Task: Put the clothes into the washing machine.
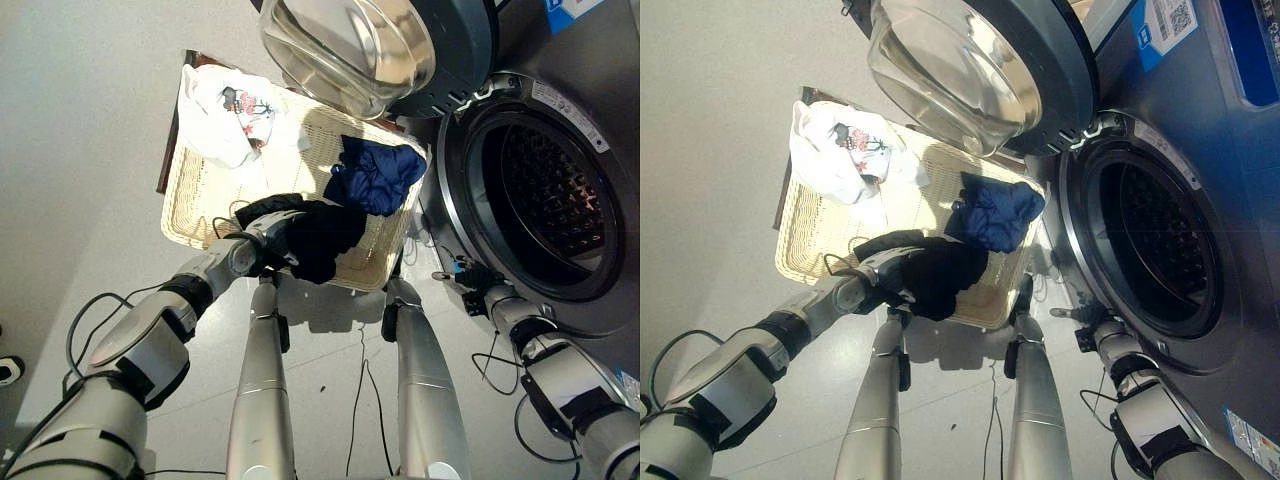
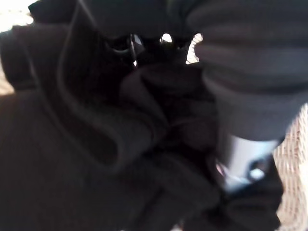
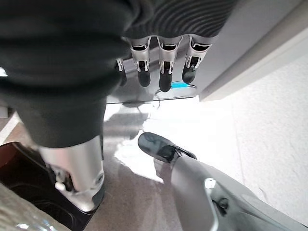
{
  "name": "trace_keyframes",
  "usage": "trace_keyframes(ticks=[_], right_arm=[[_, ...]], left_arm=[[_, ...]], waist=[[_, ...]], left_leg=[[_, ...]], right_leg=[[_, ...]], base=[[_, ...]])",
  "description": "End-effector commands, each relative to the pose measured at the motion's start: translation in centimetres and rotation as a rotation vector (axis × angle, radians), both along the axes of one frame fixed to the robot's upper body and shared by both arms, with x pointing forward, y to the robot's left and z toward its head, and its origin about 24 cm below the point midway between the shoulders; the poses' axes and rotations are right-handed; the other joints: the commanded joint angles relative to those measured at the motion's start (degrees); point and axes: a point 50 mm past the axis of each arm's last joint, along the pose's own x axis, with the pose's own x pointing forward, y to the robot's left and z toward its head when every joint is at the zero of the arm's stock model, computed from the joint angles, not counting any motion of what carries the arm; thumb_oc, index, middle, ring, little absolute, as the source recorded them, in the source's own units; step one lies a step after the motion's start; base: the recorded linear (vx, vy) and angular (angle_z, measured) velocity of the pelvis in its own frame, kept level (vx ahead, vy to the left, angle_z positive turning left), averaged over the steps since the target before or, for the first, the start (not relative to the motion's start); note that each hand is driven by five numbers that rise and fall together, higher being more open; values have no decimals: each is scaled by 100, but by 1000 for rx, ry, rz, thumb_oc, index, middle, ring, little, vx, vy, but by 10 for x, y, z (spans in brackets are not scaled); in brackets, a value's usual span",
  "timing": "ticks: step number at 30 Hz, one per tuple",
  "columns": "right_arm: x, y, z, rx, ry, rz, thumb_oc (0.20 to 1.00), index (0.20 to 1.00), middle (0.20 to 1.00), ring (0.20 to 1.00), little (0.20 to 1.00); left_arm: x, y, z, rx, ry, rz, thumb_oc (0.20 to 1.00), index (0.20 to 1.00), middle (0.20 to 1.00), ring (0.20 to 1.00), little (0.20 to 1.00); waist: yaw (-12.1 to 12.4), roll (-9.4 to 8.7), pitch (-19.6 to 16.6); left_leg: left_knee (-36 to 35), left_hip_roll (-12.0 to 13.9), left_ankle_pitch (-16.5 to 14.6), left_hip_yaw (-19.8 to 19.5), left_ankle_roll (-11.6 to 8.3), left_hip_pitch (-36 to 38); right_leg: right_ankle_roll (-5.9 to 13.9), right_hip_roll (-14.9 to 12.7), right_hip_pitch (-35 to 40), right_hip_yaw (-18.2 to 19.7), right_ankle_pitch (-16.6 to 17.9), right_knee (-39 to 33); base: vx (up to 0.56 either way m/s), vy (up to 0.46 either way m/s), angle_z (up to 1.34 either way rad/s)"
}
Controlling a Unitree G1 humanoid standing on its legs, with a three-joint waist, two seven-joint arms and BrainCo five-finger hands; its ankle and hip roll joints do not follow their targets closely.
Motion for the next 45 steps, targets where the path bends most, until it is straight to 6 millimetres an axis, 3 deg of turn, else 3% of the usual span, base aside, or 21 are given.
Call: trace_keyframes(ticks=[1, 13, 27, 32, 33, 35, 38, 40, 41, 45], right_arm=[[-6, -2, -8, -2, 25, -22, 1000, 1000, 1000, 1000, 1000], [-5, 9, -12, 9, 17, -16, 1000, 1000, 1000, 1000, 1000], [-5, 15, -15, 17, 18, -18, 1000, 1000, 1000, 1000, 1000], [-4, 17, -13, 167, -45, -42, 1000, 1000, 1000, 1000, 1000], [-2, 19, -10, 273, -113, -67, 1000, 1000, 1000, 1000, 1000], [-2, 20, -7, 362, -190, -91, 1000, 1000, 1000, 1000, 1000], [0, 18, 4, 487, -331, -118, 1000, 1000, 1000, 1000, 1000], [1, 20, 10, 530, -374, -124, 1000, 1000, 1000, 1000, 1000], [3, 23, 17, 587, -425, -118, 1000, 1000, 1000, 1000, 1000], [8, 44, 37, 686, -530, -54, 1000, 1000, 1000, 1000, 1000]], left_arm=[[-5, 5, -22, 36, 56, 28, 200, 200, 200, 200, 200], [-5, 7, -23, -6, -59, 60, 200, 200, 200, 200, 200], [-7, 6, -27, -140, -38, 91, 200, 200, 200, 200, 200], [-6, 8, -17, -501, -53, 180, 200, 200, 200, 200, 200], [-6, 12, -8, -657, -86, 200, 200, 200, 200, 200, 200], [-7, 14, 2, -810, -125, 194, 200, 200, 200, 200, 200], [-13, 11, 21, -1041, -189, 116, 200, 200, 200, 200, 200], [-16, 7, 28, -1098, -208, 76, 200, 200, 200, 200, 200], [-20, 3, 38, -1198, -221, 19, 200, 200, 200, 200, 200], [-28, -7, 54, -1330, -249, -95, 200, 200, 200, 200, 200]], waist=[[76, -297, -73], [75, -367, -73], [101, -345, -73], [126, -346, -73], [145, -351, -73], [163, -347, -73], [213, -311, -73], [237, -291, -73], [271, -262, -73], [298, -231, -73]], left_leg=[[477, -458, -95, 41, 582, -303], [350, -502, -32, 38, 566, -283], [319, -546, -10, 45, 581, -264], [309, -545, -8, 37, 592, -242], [314, -540, -18, 23, 590, -238], [333, -552, -39, -7, 583, -228], [307, -579, -51, -43, 573, -211], [298, -590, -57, -50, 568, -202], [286, -604, -59, -65, 564, -200], [282, -641, -76, -91, 577, -194]], right_leg=[[-56, 454, -5, -45, 778, -486], [-70, 465, 57, -72, 818, -648], [-84, 459, 73, -82, 809, -650], [-86, 476, 90, -91, 782, -606], [-86, 475, 94, -106, 758, -587], [-83, 470, 102, -119, 741, -568], [-61, 453, 102, -153, 725, -544], [-47, 434, 108, -174, 712, -532], [-36, 410, 100, -204, 699, -504], [-25, 370, 67, -231, 678, -435]], base=[[1, 7, -4], [1, 0, -1], [0, 0, 0], [2, -6, 0], [8, -33, 0], [9, -36, 0], [3, -11, 0], [0, 0, 0], [0, 0, 0], [2, -3, 1]])
